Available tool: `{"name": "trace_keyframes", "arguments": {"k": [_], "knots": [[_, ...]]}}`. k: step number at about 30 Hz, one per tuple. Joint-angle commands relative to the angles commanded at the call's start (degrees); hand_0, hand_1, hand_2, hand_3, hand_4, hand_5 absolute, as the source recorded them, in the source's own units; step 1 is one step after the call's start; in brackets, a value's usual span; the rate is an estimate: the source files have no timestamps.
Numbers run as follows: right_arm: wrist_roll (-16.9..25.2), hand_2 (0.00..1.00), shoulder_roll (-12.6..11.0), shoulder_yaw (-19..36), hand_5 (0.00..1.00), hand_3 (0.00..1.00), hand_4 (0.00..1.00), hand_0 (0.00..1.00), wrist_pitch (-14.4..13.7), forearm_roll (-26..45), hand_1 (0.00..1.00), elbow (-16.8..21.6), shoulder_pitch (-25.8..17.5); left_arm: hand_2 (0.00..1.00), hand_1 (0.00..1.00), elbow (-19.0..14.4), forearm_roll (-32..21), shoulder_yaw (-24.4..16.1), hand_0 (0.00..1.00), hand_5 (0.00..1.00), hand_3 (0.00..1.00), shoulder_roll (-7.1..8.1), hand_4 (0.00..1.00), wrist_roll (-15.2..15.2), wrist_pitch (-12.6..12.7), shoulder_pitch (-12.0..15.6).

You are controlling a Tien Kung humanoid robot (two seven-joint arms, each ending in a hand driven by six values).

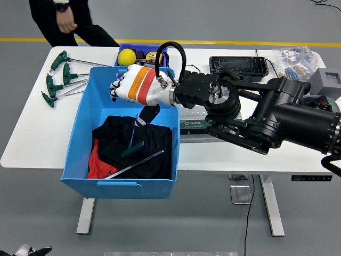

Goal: Lift tool from toolbox,place it in box,lift tool from toolbox,place it in box

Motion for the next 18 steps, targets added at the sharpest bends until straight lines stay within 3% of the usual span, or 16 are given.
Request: {"name": "trace_keyframes", "arguments": {"k": [8,9,10,15,16,18], "knots": [[-0.14,0.916,-0.37,1.56,0.552,0.998,0.943,0.638,0.56,-0.26,0.688,0.14,-2.59,0.699,0.665,0.00,-0.14,0.01,0.706,0.668,0.639,-0.11,0.671,-0.08,0.15,0.04],[-0.21,0.916,-1.19,1.99,0.552,0.998,0.943,0.638,0.58,-0.38,0.688,0.18,-3.23,0.699,0.665,0.00,-0.11,-0.09,0.706,0.668,0.639,-0.12,0.671,-0.09,0.17,0.05],[-0.26,0.916,-2.18,2.45,0.572,0.991,0.965,0.715,0.50,-0.44,0.727,0.23,-3.93,0.701,0.666,0.00,-0.06,-0.17,0.705,0.666,0.638,-0.13,0.669,-0.09,0.20,0.05],[-0.24,0.916,-7.42,5.39,0.572,0.991,0.965,0.715,-0.12,0.32,0.727,1.36,-7.21,0.701,0.666,0.00,0.21,-0.69,0.705,0.666,0.638,-0.19,0.669,-0.10,0.25,0.09],[-0.12,0.910,-8.60,6.29,0.579,0.962,0.976,0.788,-0.35,0.96,0.770,1.71,-8.03,0.701,0.668,0.00,0.33,-0.78,0.705,0.667,0.638,-0.21,0.670,-0.08,0.25,0.14],[0.04,0.910,-11.05,8.54,0.579,0.962,0.976,0.788,-0.86,3.37,0.770,2.36,-9.73,0.701,0.668,0.00,0.44,-0.91,0.705,0.667,0.638,-0.26,0.670,-0.06,0.28,0.29]]}}
